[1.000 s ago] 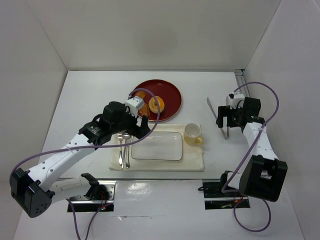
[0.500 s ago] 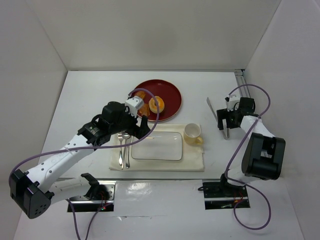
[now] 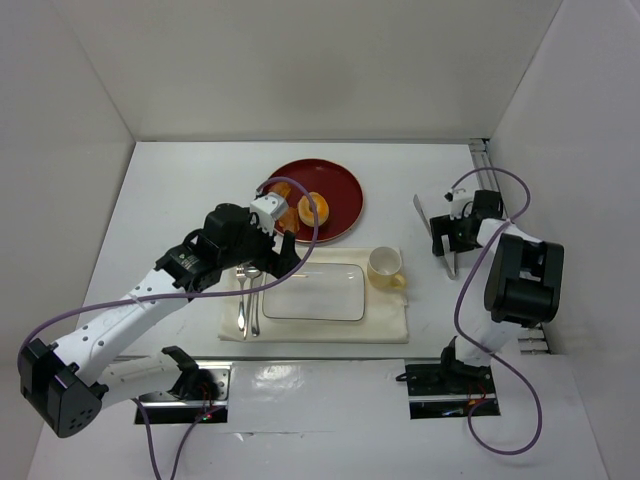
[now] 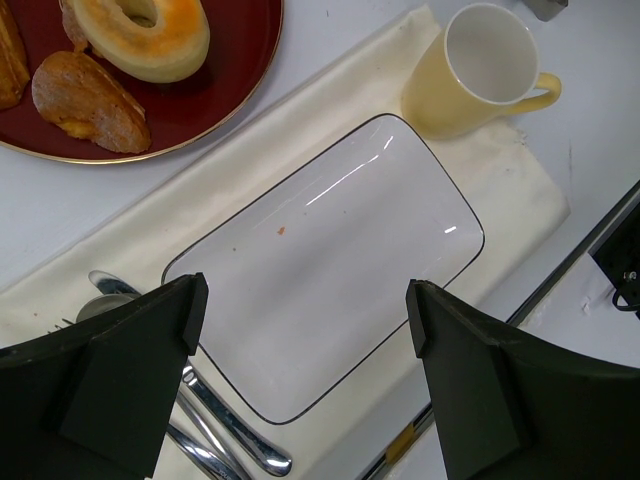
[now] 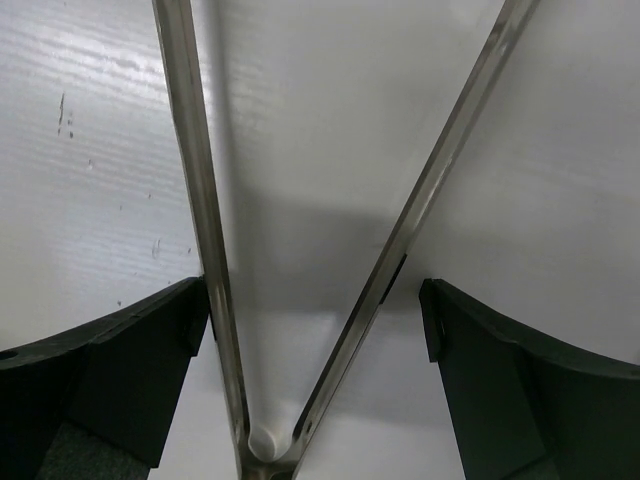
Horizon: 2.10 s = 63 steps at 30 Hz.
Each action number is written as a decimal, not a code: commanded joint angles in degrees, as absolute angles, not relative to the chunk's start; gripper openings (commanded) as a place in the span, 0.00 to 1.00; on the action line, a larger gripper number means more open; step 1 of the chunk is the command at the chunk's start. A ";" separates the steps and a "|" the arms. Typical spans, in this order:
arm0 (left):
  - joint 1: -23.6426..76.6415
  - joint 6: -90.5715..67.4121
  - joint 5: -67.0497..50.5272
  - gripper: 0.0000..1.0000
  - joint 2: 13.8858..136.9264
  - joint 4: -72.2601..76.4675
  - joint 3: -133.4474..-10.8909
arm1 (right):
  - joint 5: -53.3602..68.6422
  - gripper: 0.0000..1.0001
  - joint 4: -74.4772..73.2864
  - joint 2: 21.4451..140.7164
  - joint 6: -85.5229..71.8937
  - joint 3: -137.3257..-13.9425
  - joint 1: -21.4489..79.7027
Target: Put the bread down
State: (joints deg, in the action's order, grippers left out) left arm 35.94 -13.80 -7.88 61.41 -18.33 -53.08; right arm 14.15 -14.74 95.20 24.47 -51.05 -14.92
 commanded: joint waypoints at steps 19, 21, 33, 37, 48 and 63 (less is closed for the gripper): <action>36.21 -14.33 -9.32 1.00 61.17 -15.64 -52.91 | 14.68 0.18 -12.48 98.44 26.37 -53.70 -13.45; 36.21 -14.33 -9.32 1.00 61.17 -15.64 -52.91 | 15.29 0.17 -13.00 97.13 26.37 -53.70 -13.45; 36.21 -14.33 -8.27 1.00 61.17 -15.64 -52.91 | 21.45 0.21 -25.83 85.08 26.89 -65.47 -8.09; 36.21 -14.33 -8.26 1.00 61.17 -15.64 -52.91 | 21.45 0.35 -28.04 83.67 26.20 -69.77 -3.61; 36.21 -13.80 -7.73 1.00 61.17 -15.64 -52.91 | 18.64 0.47 -31.29 81.39 22.59 -74.71 9.65; 36.21 -13.80 -6.68 1.00 61.70 -15.64 -52.38 | 19.34 0.53 -33.05 83.49 21.97 -77.26 17.75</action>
State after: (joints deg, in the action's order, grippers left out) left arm 35.94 -13.76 -7.31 61.65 -18.31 -52.73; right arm 18.24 -32.77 84.86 22.13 -75.11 16.53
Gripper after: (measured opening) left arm 1.000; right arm 0.531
